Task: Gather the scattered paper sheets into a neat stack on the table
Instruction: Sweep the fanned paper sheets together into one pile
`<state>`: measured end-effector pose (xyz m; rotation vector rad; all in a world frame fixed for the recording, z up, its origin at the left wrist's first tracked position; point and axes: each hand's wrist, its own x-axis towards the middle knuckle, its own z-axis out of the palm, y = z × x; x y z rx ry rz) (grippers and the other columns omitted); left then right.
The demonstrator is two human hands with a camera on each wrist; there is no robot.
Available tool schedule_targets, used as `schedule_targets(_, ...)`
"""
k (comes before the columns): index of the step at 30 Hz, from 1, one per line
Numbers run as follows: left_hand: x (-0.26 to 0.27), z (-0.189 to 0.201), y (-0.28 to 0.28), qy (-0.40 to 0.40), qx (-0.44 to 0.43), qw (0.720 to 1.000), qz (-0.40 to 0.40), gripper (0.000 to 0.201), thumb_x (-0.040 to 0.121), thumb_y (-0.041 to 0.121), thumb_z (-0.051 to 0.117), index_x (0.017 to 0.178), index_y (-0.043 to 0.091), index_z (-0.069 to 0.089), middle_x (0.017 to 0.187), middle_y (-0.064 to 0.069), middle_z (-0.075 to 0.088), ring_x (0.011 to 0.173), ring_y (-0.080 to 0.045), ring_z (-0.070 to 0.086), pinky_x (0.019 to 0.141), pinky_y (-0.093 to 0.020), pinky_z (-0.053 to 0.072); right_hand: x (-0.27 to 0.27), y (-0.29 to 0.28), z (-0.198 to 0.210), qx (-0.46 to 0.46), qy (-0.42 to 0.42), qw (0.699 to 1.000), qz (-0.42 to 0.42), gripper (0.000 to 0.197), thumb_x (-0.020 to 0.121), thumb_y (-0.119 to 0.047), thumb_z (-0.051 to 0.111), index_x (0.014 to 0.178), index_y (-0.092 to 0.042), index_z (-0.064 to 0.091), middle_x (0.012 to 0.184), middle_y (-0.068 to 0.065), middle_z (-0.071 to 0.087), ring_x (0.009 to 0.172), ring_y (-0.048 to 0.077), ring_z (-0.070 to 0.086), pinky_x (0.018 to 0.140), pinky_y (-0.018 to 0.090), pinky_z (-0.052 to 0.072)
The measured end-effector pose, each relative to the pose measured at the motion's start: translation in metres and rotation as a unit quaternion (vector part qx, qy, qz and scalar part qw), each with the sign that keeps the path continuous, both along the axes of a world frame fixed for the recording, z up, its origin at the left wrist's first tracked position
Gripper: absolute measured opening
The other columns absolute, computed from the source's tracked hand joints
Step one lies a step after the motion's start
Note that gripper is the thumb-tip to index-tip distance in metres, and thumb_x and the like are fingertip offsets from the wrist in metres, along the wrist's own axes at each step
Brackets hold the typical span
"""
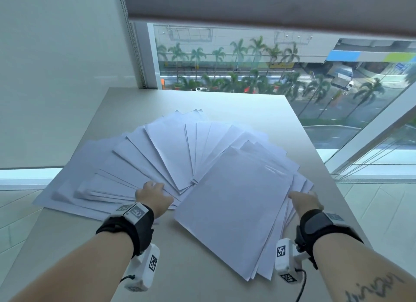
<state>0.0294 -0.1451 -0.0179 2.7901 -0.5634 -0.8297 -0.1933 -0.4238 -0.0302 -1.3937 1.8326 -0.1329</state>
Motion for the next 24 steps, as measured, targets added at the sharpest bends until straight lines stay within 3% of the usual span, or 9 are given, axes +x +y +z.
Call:
schedule_targets(2,-0.001,0.000,0.001,0.006,-0.004,1.000,0.001,0.059,0.085,0.037,0.039,0.140,0.015,0.037,0.152,-0.012,0.030,0.145,-0.019,0.020,0.112,-0.034,0.019,0.004,-0.002,0.001,0.019,0.039,0.999,-0.005,0.054,0.074,-0.030,0.051,0.121,-0.003,0.045,0.132,0.024,0.046,0.116,0.038,0.051,0.092,0.041,0.039)
schedule_targets(4,-0.003,0.001,0.002,0.012,-0.010,1.000,0.005,0.064,0.082,0.041,0.038,0.141,0.016,0.037,0.153,-0.012,0.027,0.146,-0.019,0.016,0.114,-0.035,0.017,0.011,-0.002,0.003,0.045,0.030,0.998,0.021,0.043,0.076,-0.029,0.054,0.107,0.000,0.048,0.102,0.017,0.056,0.100,0.036,0.059,0.095,0.043,0.046)
schedule_targets(6,-0.004,0.000,0.004,0.024,-0.014,1.000,0.008,0.071,0.076,0.046,0.037,0.142,0.020,0.037,0.155,-0.011,0.025,0.147,-0.022,0.015,0.115,-0.036,0.016,0.018,-0.001,0.007,0.049,-0.050,0.997,0.021,0.025,0.083,-0.022,0.055,0.093,0.000,0.048,0.079,0.009,0.049,0.082,0.032,0.058,0.082,0.041,0.051)
schedule_targets(9,-0.003,-0.003,0.008,0.039,-0.019,0.999,0.017,0.069,0.076,0.046,0.041,0.142,0.025,0.037,0.156,-0.008,0.021,0.146,-0.026,0.016,0.117,-0.040,0.017,0.020,0.003,0.014,0.047,-0.106,0.992,0.047,0.017,0.087,-0.019,0.054,0.079,-0.005,0.051,0.069,0.006,0.042,0.068,0.025,0.046,0.063,0.034,0.043)
schedule_targets(11,-0.002,-0.003,0.011,0.044,-0.024,0.999,0.017,0.066,0.080,0.043,0.043,0.143,0.024,0.038,0.157,-0.007,0.021,0.146,-0.026,0.016,0.117,-0.041,0.016,0.028,0.001,0.014,0.044,-0.052,0.995,0.072,0.020,0.089,-0.022,0.053,0.076,-0.005,0.053,0.078,0.010,0.052,0.075,0.029,0.053,0.078,0.038,0.046)
schedule_targets(14,0.001,-0.002,0.015,0.024,-0.014,0.998,0.062,0.063,0.081,0.044,0.043,0.139,0.021,0.041,0.152,-0.010,0.028,0.141,-0.027,0.024,0.114,-0.038,0.021,0.037,0.001,0.013,0.023,0.116,0.983,0.143,0.036,0.095,-0.026,0.039,0.116,-0.001,0.055,0.125,0.018,0.055,0.122,0.030,0.047,0.112,0.037,0.024)
schedule_targets(17,0.006,-0.004,0.028,0.006,0.016,0.985,0.171,0.064,0.080,0.042,0.046,0.139,0.021,0.034,0.152,-0.012,0.019,0.135,-0.040,0.024,0.109,-0.044,0.031,0.048,0.005,0.010,0.043,0.179,0.965,0.186,0.041,0.096,-0.026,0.034,0.126,-0.004,0.052,0.132,0.016,0.053,0.124,0.028,0.045,0.112,0.036,0.018)
schedule_targets(20,0.013,-0.006,0.043,0.018,0.037,0.965,0.261,0.082,0.080,0.046,0.054,0.149,0.025,0.014,0.159,-0.013,-0.004,0.141,-0.049,0.006,0.115,-0.053,0.017,0.059,0.007,-0.003,0.052,0.167,0.965,0.194,0.056,0.085,-0.035,0.047,0.134,-0.007,0.046,0.144,0.017,0.039,0.130,0.033,0.038,0.108,0.041,0.023)
schedule_targets(24,0.025,-0.007,0.057,0.014,0.043,0.947,0.318,0.107,0.072,0.062,0.062,0.152,0.024,0.001,0.159,-0.019,-0.016,0.143,-0.051,-0.007,0.116,-0.058,0.004,0.068,0.013,-0.008,0.036,0.141,0.976,0.164,0.087,0.073,-0.039,0.067,0.142,-0.004,0.025,0.151,0.019,0.010,0.134,0.040,0.028,0.107,0.044,0.036)
